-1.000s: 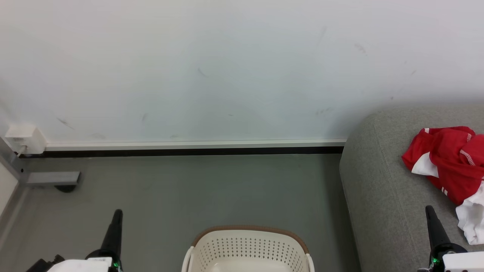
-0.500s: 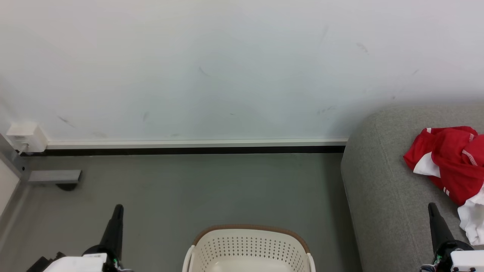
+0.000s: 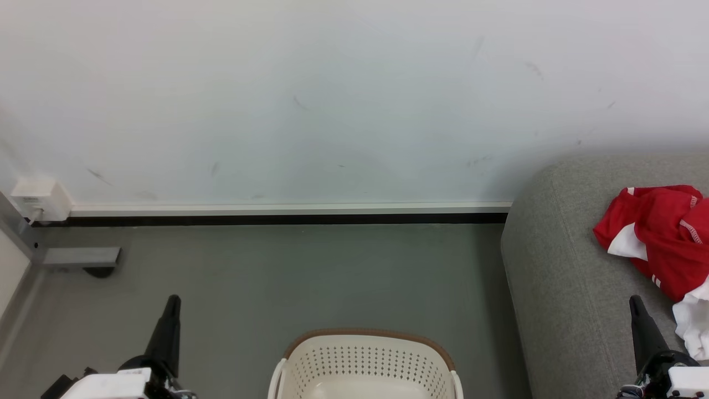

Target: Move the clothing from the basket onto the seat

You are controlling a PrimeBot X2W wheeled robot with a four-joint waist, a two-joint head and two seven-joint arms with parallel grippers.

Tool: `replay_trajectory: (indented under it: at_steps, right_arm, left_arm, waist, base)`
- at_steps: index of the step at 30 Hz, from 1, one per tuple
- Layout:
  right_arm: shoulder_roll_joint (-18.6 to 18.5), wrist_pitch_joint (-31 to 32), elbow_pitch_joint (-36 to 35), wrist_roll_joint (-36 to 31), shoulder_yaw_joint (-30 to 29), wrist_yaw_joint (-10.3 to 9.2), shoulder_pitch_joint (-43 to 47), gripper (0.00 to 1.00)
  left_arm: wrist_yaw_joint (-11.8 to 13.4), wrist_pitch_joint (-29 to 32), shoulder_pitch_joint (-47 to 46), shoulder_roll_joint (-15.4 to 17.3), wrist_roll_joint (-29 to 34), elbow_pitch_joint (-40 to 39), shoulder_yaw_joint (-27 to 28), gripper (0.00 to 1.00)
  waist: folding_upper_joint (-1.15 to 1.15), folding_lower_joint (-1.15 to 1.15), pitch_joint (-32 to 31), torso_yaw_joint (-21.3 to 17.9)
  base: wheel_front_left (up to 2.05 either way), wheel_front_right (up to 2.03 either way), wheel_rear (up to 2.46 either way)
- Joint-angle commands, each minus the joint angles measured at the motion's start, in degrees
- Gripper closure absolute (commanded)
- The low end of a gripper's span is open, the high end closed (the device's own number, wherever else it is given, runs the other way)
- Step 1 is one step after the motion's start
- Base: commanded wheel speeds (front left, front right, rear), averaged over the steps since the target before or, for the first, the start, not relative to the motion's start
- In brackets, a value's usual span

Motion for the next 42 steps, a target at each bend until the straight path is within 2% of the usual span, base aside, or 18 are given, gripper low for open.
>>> replay_trajectory:
  at_steps: [1,42]
  right_arm:
    - [0.1,-0.1,-0.3,0.1,-0.3,0.04,-0.7,1.00]
    - [0.2,0.1,-0.3,-0.2,-0.4,0.04,-0.7,1.00]
  left_arm:
    - [-0.4,0.3,-0.5,0.4,-0.8,-0.2,0.1,1.00]
    - [-0.4,0.2,-0.5,0.4,-0.8,-0.2,0.1,1.00]
  waist:
    - [0.00,0.00,0.0,0.0]
    - [0.00,0.00,0.0,0.0]
  base:
    - [0.00,0.00,0.00]
    - [0.00,0.00,0.00]
